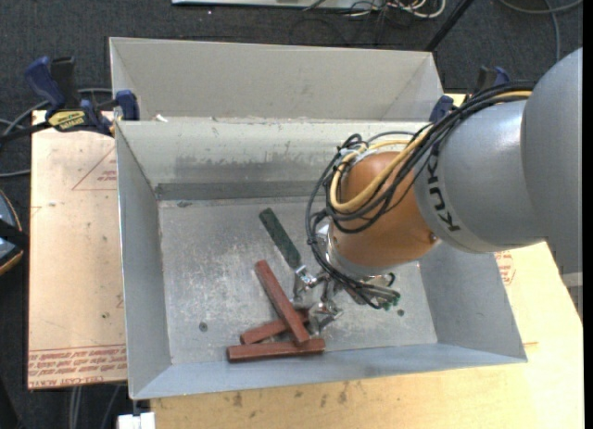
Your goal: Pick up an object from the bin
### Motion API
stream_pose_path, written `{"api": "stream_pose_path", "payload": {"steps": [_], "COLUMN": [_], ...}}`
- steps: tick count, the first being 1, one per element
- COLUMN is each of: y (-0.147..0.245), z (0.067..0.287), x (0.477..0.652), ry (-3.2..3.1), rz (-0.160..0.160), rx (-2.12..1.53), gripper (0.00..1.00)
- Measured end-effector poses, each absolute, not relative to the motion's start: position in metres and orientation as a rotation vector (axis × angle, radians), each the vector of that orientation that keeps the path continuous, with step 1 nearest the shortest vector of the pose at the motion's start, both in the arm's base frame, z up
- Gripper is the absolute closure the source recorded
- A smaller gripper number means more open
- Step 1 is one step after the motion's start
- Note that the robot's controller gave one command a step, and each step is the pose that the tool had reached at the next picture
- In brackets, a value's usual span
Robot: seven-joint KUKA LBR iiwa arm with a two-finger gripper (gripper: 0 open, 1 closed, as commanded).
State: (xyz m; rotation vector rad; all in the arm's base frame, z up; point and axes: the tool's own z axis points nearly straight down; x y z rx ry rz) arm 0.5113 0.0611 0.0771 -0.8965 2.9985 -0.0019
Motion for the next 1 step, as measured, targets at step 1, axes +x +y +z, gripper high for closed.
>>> {"api": "stream_pose_path", "payload": {"steps": [1], "y": [0.0559], "z": [0.2752], "x": [0.5265], "ry": [3.014], "rz": [0.001], "rx": [-0.883], "gripper": [1.00]}}
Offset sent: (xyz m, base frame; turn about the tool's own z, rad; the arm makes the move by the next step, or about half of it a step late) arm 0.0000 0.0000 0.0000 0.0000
